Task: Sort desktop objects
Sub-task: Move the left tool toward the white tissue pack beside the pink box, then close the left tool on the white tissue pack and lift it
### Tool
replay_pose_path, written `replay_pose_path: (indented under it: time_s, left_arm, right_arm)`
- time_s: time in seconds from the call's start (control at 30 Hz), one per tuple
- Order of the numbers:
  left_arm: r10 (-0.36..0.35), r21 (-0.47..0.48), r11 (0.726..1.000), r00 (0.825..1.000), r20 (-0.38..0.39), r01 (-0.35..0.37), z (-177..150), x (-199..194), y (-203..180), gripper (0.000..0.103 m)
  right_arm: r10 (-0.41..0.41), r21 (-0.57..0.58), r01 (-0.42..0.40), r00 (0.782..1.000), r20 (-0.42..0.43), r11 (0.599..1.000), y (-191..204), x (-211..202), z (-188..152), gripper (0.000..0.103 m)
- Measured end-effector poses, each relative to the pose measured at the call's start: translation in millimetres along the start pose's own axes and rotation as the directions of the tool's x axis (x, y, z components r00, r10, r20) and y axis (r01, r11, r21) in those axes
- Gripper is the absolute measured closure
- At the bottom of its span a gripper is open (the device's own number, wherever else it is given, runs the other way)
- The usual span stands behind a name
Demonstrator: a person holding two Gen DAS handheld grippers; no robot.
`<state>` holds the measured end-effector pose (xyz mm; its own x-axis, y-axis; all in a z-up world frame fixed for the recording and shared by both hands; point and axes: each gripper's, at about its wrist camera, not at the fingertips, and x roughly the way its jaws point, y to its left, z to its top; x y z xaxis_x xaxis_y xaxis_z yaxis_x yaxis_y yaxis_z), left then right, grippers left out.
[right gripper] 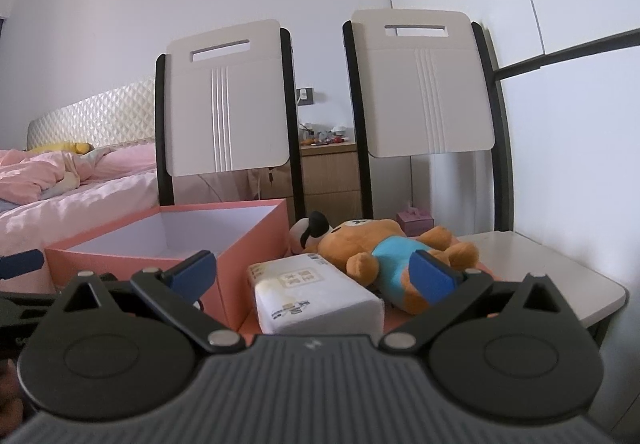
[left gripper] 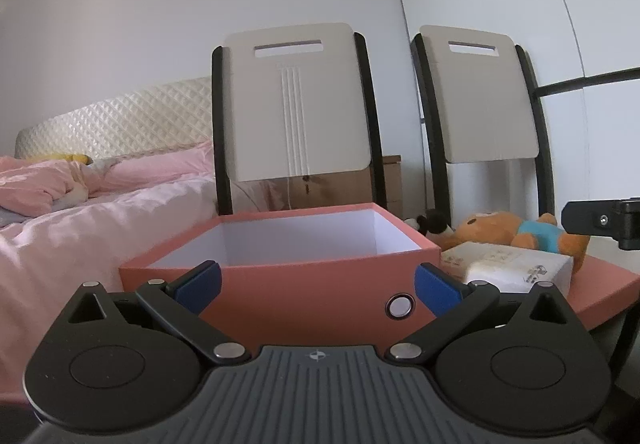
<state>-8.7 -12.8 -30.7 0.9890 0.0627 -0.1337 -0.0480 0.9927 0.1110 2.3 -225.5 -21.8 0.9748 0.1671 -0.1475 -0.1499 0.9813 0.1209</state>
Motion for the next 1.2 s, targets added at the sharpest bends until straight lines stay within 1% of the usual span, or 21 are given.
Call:
replay_pose_path:
  time_s: [0.1, 0.27, 0.37, 0.53, 0.7, 0.87, 0.93, 1.03, 1.1, 1.2]
  left_arm:
    - [-0.002, -0.006, 1.000, 1.000, -0.008, 0.002, -1, 1, -1, 0.000]
    - [-0.028, -0.008, 1.000, 0.999, -0.022, 0.028, -5, 2, -6, 0.000]
    - [-0.032, 0.014, 0.999, 0.999, -0.010, 0.032, -8, 0, -16, 0.000]
    - [-0.049, -0.007, 0.999, 0.999, 0.023, 0.049, -15, -7, -38, 0.000]
    - [-0.100, 0.027, 0.995, 0.994, 0.053, 0.099, -20, -7, -72, 0.000]
    - [-0.186, -0.013, 0.982, 0.981, 0.048, 0.186, -21, 2, -100, 0.000]
    - [-0.203, -0.016, 0.979, 0.979, 0.029, 0.204, -23, 7, -115, 0.000]
    - [-0.197, -0.013, 0.980, 0.980, 0.009, 0.197, -28, 18, -140, 0.000]
    - [-0.173, -0.016, 0.985, 0.985, -0.004, 0.173, -31, 25, -155, 0.000]
    - [-0.127, -0.046, 0.991, 0.992, -0.022, 0.126, -35, 36, -172, 0.000]
  right_arm:
    - [0.004, 0.001, -0.004, 1.000, 0.001, 1.000, -1, -2, 0, 0.000]
    - [0.016, 0.008, -0.016, 1.000, 0.005, 1.000, -5, -6, 1, 0.000]
    - [0.015, 0.016, -0.015, 1.000, 0.017, 1.000, -12, -12, 1, 0.000]
    - [0.013, 0.028, -0.014, 0.999, 0.037, 1.000, -25, -23, 2, 0.000]
    - [-0.017, 0.055, 0.014, 0.998, 0.063, 0.998, -48, -39, 2, 0.000]
    - [-0.060, 0.109, 0.050, 0.994, 0.091, 0.993, -78, -55, 1, 0.000]
    - [-0.074, 0.124, 0.062, 0.993, 0.097, 0.990, -88, -60, -1, 0.000]
    - [-0.083, 0.129, 0.069, 0.992, 0.099, 0.989, -99, -68, -4, 0.000]
    - [-0.088, 0.127, 0.076, 0.992, 0.094, 0.989, -104, -71, -6, 0.000]
    - [-0.096, 0.117, 0.086, 0.992, 0.080, 0.989, -111, -75, -9, 0.000]
